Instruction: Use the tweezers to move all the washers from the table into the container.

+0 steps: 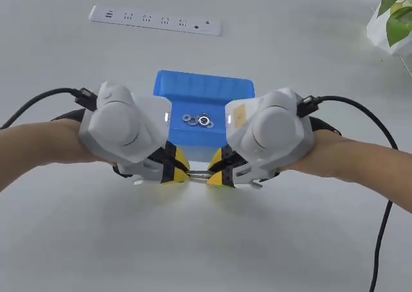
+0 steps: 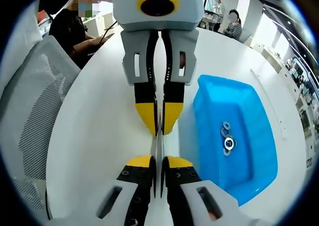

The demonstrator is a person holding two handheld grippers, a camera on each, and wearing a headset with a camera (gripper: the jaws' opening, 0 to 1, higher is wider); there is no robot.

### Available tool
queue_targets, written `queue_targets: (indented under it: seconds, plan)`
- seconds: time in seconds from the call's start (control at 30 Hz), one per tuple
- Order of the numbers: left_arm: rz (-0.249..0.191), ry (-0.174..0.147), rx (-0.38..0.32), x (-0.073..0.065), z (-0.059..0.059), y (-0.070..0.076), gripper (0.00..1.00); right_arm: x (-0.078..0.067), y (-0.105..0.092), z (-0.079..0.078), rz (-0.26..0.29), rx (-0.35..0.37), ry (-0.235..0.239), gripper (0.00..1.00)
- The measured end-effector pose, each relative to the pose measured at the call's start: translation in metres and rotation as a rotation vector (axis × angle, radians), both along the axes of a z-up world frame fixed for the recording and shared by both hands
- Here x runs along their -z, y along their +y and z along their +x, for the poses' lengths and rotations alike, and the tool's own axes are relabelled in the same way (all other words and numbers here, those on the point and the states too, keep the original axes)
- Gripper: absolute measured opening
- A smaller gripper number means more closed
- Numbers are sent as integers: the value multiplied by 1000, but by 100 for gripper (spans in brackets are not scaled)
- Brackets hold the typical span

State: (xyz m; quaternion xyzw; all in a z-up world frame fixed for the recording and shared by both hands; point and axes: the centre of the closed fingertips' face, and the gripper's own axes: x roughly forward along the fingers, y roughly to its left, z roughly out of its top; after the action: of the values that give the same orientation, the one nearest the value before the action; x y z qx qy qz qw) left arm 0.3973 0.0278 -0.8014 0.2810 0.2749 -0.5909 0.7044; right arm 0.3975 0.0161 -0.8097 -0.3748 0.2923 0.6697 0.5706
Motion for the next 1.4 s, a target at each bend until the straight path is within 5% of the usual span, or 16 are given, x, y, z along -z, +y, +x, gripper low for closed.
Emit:
queue_targets:
  seconds: [0.07, 0.13, 0.2, 0.33, 0.47, 0.53, 0.57, 0.6, 0.63, 0.67, 0.7, 0.8, 0.97, 1.1, 1.27, 1.4]
  plan:
    - [3, 1, -2, 0, 0, 0, 9, 0, 0, -1, 1, -3, -8, 11]
    - [-28, 52, -47, 0, -3, -2, 17, 0, 0, -2, -1, -10, -26, 11]
    - [-34, 64, -56, 0, -3, -2, 21, 0, 0, 1, -5, 22, -15, 13]
    - [-4, 36, -52, 0, 0, 1, 23, 0, 0, 1, -3, 42, 0, 14]
    - [8, 57, -92, 1, -3, 6, 27, -1, -1, 3, -3, 63, -23, 17]
    - [34, 32, -96, 0, -3, 11, 29, -5, -3, 14, 0, 98, -89, 22]
    - [76, -3, -130, -1, 2, 20, 29, -14, 0, 19, 49, 126, -122, 19]
    - [92, -41, -151, -4, 6, 24, 29, -21, 5, 15, 104, 157, -76, 16]
    - [78, -72, -171, -9, 8, 27, 28, -34, 9, 10, 176, 218, -4, 15]
    - [52, -53, -191, -12, 5, 26, 29, -41, 10, 8, 208, 242, 34, 16]
    - [-10, -2, -230, -18, -2, 24, 29, -48, 6, 4, 224, 253, 72, 17]
    - [-63, -4, -277, -32, -9, 30, 30, -52, -10, 3, 216, 265, 41, 24]
    - [-165, -32, -405, -54, -18, 43, 46, -62, -35, -10, 267, 347, 80, 27]
    - [-182, -60, -471, -66, -27, 60, 50, -74, -53, -23, 300, 402, 104, 27]
    - [-223, -127, -504, -90, -37, 67, 60, -98, -69, -27, 365, 454, 66, 28]
    - [-318, -184, -554, -119, -45, 67, 78, -116, -79, -28, 425, 483, 26, 32]
